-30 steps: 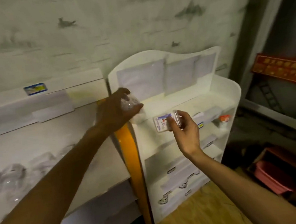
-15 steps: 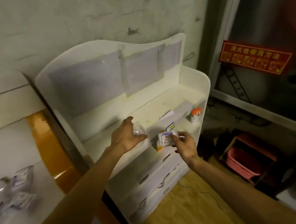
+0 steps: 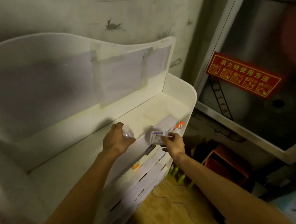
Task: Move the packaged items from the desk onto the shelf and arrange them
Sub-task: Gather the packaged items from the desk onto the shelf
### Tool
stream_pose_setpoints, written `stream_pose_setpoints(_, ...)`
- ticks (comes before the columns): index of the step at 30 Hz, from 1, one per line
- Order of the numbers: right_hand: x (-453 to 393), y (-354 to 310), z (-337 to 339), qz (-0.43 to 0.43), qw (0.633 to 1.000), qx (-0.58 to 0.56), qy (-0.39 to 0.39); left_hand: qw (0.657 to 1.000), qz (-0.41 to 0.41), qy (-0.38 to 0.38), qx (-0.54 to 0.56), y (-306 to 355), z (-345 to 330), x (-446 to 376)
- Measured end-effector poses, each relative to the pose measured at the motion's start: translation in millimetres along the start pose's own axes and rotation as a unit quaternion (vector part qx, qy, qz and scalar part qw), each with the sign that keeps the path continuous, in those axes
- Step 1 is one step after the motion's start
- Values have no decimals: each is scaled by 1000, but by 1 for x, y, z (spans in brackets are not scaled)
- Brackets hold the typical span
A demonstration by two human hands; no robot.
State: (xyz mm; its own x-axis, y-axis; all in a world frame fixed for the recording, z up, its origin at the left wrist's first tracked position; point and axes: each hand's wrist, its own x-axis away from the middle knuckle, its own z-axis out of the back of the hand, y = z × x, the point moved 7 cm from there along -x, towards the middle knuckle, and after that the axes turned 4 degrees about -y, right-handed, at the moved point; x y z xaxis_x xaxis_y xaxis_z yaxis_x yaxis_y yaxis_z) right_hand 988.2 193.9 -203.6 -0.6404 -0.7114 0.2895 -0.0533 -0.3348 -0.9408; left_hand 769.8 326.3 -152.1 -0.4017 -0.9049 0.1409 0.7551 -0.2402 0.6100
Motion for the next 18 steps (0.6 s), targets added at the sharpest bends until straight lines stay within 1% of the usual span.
stream_pose_setpoints(2, -25, -13, 11, -4, 999, -28, 20, 1000, 3, 18, 16, 14, -2, -22)
stream_pose_setpoints(4, -52, -18, 26, -17, 999, -37, 30, 1000, 3, 18, 14, 29, -12, -37)
stream_pose_setpoints(7, -95, -23, 49, -21, 998, -49, 40, 999, -3, 21, -33, 50, -30, -59)
stream_pose_setpoints(10, -140, -25, 69, -27, 997, -60, 44, 1000, 4, 27, -14, 64, -47, -80)
stream_pose_setpoints(12, -174, -32, 81, -19, 998, -40, 49, 999, 22, 38, 2, 74, -53, -91)
stream_pose_setpoints(14, -200, -44, 87, 18, 998, 37, 56, 997, 47, 52, 16, 76, -61, -106)
stream_pose_setpoints(15, -211, -52, 86, 56, 991, 109, 57, 996, 62, 53, 25, 74, -65, -115)
stream_pose_setpoints(16, -217, -60, 83, 104, 975, 189, 59, 996, 69, 54, 26, 73, -70, -123)
stream_pose_setpoints(18, -227, -71, 78, 206, 924, 316, 65, 995, 79, 61, 26, 76, -75, -134)
